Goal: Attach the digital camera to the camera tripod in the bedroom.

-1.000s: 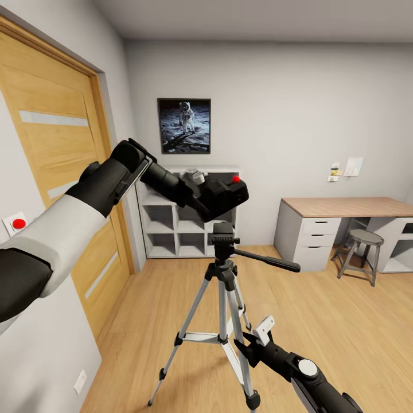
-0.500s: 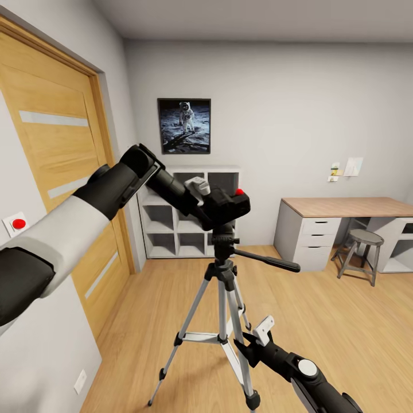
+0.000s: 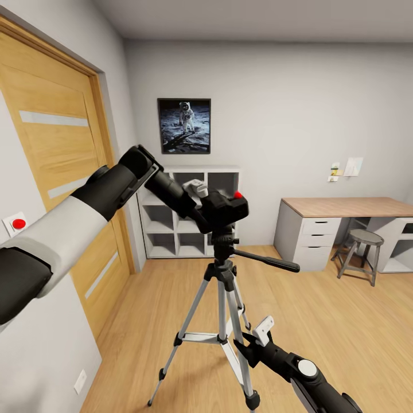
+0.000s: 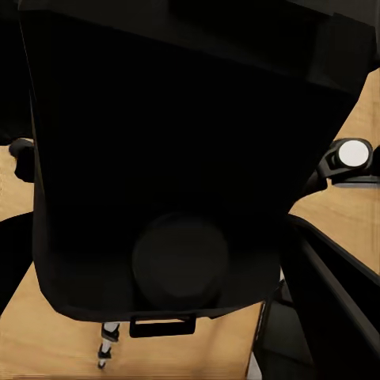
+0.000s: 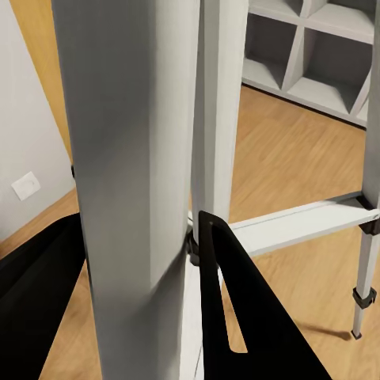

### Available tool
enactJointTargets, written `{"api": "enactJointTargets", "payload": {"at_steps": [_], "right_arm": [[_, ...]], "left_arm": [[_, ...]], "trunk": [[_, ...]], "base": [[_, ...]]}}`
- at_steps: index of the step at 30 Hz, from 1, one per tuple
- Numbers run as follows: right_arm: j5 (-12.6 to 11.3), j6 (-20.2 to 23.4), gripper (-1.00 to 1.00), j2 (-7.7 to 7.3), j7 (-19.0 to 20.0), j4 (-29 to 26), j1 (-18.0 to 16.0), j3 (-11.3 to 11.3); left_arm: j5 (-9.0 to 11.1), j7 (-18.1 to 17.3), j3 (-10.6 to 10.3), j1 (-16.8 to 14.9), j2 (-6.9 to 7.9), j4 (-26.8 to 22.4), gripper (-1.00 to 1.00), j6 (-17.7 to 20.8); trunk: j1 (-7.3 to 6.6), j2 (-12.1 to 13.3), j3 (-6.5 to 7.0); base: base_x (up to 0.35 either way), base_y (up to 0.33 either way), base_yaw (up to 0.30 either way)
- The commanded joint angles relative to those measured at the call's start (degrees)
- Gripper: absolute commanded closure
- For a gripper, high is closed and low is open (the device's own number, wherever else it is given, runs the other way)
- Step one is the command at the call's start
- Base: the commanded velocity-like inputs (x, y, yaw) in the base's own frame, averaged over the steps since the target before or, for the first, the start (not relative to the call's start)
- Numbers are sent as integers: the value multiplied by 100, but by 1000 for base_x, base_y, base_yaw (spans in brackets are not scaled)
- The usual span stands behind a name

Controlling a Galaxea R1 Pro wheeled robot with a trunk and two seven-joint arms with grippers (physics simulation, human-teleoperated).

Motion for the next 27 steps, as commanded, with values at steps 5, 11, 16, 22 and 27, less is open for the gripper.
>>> {"api": "enactJointTargets", "payload": {"at_steps": [5, 11, 16, 22, 27], "right_arm": [[43, 14, 100, -3, 11, 277, 0, 47], [45, 12, 100, -3, 11, 277, 0, 47], [44, 11, 100, -3, 11, 277, 0, 47], [41, 6, 100, -3, 157, 277, 0, 47], [45, 6, 100, -6, 557, 277, 0, 47]], "left_arm": [[-54, -68, -33, -5, 88, -15, 100, 60], [-54, -69, -36, -6, 133, -24, 100, 60], [-54, -69, -37, -7, 166, -33, 100, 60], [-54, -69, -28, -7, 173, -34, 100, 60], [-54, -69, -32, -6, 176, -34, 100, 60]], "trunk": [[3, -2, -4], [3, -2, -4], [3, -2, -4], [3, -2, -4], [3, -2, -4]], "base": [[0, 0, 0], [0, 0, 0], [0, 0, 0], [0, 0, 0], [0, 0, 0]]}}
